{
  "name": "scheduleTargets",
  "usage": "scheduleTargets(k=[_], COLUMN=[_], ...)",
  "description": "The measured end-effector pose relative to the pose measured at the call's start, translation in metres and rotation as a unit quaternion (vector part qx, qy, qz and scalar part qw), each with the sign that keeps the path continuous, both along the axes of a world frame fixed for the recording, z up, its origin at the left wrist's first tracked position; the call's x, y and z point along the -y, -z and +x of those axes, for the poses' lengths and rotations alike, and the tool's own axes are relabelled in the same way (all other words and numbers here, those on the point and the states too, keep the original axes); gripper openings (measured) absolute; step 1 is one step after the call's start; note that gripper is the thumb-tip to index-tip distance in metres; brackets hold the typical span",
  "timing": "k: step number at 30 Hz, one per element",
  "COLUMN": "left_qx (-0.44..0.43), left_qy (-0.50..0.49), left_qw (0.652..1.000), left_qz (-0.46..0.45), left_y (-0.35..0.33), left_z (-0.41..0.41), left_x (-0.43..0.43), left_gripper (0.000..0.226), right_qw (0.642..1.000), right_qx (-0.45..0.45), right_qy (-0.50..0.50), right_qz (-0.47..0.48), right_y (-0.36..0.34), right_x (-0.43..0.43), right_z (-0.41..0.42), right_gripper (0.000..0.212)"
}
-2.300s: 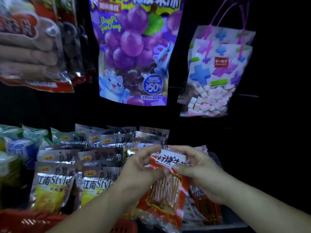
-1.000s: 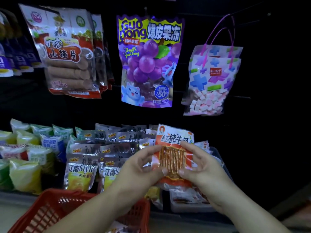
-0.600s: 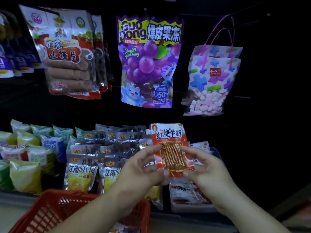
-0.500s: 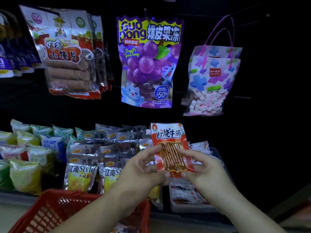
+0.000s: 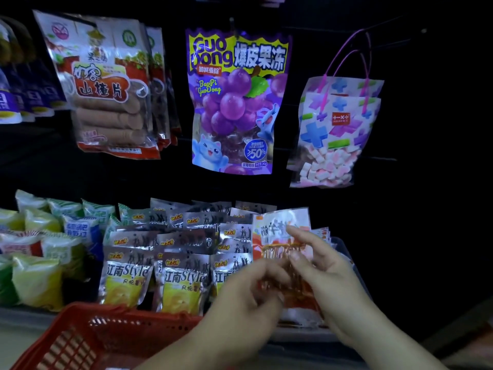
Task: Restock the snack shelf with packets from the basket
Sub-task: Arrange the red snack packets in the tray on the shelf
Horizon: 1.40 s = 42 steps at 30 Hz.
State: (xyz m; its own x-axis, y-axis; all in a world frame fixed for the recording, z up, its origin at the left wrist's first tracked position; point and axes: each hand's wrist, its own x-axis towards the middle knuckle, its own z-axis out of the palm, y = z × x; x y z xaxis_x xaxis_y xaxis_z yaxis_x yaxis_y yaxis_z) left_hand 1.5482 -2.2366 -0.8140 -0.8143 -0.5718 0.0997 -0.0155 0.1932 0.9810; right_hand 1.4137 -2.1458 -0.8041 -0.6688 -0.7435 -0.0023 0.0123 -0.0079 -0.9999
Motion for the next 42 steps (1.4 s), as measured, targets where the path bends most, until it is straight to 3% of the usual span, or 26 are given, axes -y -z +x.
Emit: scheduleTargets(k=[3, 7, 8, 14, 17, 19, 21, 25, 27, 31, 36, 37, 40, 42], left_qx=[0.005, -0.006, -0.005, 0.002, -0.003, 0.032, 0.072, 0.036, 0.028, 0.021, 0.058, 0.079, 0.122, 0.077], left_qy=[-0.115, -0.090, -0.097, -0.124, -0.125, -0.068, -0.010, -0.047, -0.036, 0.007, -0.017, -0.023, -0.082, -0.078], left_qw=[0.992, 0.991, 0.990, 0.990, 0.987, 0.989, 0.990, 0.986, 0.988, 0.983, 0.988, 0.991, 0.981, 0.983], left_qz=[-0.045, 0.101, 0.102, 0.067, 0.106, 0.128, 0.125, 0.154, 0.149, 0.182, 0.144, 0.109, -0.129, -0.149], left_y=[-0.004, -0.009, -0.010, -0.014, -0.010, -0.007, -0.003, -0.001, -0.001, 0.008, 0.017, 0.018, 0.017, 0.010], left_z=[0.003, 0.003, 0.002, 0.002, 0.001, 0.002, 0.002, 0.001, 0.001, -0.001, -0.004, -0.003, -0.002, -0.004], left_x=[0.019, 0.030, 0.032, 0.035, 0.034, 0.028, 0.020, 0.026, 0.028, 0.025, 0.031, 0.030, 0.031, 0.024], left_gripper=[0.031, 0.032, 0.029, 0.029, 0.040, 0.044, 0.044, 0.047, 0.052, 0.078, 0.073, 0.070, 0.059, 0.052], right_qw=[0.998, 0.992, 0.991, 0.995, 0.999, 0.997, 0.997, 0.991, 0.988, 0.993, 0.991, 0.991, 0.987, 0.985], right_qx=[-0.057, -0.051, -0.055, -0.013, -0.017, -0.033, -0.019, 0.012, -0.003, -0.028, -0.024, -0.032, -0.062, -0.064], right_qy=[-0.021, -0.100, -0.104, -0.080, 0.000, 0.055, 0.050, -0.114, -0.136, -0.089, -0.116, -0.109, -0.105, -0.124], right_qz=[0.034, 0.053, 0.058, 0.052, 0.042, 0.047, 0.051, 0.072, 0.073, 0.074, 0.068, 0.074, 0.103, 0.105], right_y=[0.001, 0.005, 0.005, 0.006, 0.007, 0.012, 0.013, 0.004, 0.003, 0.008, 0.008, 0.007, 0.009, 0.009], right_x=[-0.004, -0.008, -0.008, -0.003, 0.001, 0.004, 0.005, -0.006, -0.009, -0.007, -0.008, -0.007, -0.005, -0.004], right_z=[-0.003, -0.005, -0.004, -0.002, -0.002, -0.006, -0.013, -0.029, -0.029, -0.021, -0.021, -0.019, -0.013, -0.009], right_gripper=[0.060, 0.058, 0.057, 0.043, 0.037, 0.035, 0.046, 0.086, 0.090, 0.088, 0.079, 0.078, 0.078, 0.076])
